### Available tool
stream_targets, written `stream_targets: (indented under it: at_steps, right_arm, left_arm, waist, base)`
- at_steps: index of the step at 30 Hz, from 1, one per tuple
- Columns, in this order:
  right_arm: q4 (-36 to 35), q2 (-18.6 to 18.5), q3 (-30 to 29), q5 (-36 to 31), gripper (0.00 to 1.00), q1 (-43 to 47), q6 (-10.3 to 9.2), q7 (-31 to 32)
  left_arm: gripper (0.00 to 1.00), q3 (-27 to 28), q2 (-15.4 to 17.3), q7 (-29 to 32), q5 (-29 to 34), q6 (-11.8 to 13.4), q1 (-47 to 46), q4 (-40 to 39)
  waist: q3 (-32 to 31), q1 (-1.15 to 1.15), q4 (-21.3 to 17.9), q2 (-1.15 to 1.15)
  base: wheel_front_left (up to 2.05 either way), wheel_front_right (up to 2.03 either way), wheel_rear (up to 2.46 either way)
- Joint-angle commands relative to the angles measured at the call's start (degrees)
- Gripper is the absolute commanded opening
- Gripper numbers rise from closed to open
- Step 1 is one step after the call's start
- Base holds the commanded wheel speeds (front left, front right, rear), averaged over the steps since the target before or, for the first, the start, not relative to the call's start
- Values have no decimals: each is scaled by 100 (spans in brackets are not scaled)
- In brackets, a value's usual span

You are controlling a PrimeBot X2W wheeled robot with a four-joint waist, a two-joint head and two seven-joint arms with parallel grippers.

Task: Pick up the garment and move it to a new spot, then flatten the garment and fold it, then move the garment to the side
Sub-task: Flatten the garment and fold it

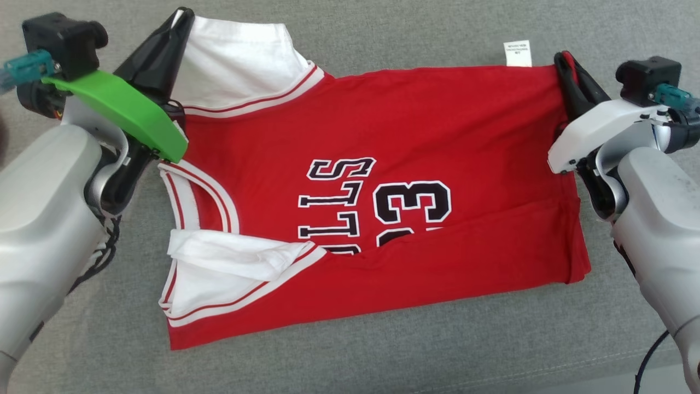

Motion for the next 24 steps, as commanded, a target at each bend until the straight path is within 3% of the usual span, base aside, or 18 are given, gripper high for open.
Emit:
stream_targets:
  at_steps: [1, 11, 24]
  right_arm:
    - [-149, -68, -144, -87, 0, 192, -11, -22]
    - [-1129, -5, -1186, -657, 0, 1418, -11, -22]
    - [-1875, 217, -1871, -846, 0, 2718, -11, -21]
  left_arm:
    - [0, 233, 28, -48, 101, 78, 223, -223]
    - [0, 1648, -92, -39, 999, 657, 2313, -1956]
    - [0, 2236, -446, -33, 1365, 811, 4449, -2596]
  waist:
    - [-231, 0, 221, 0]
    - [-591, 0, 463, 0]
    - [-1055, 0, 526, 0]
  base:
    - [0, 0, 0]
    - [0, 0, 0]
    - [0, 0, 0]
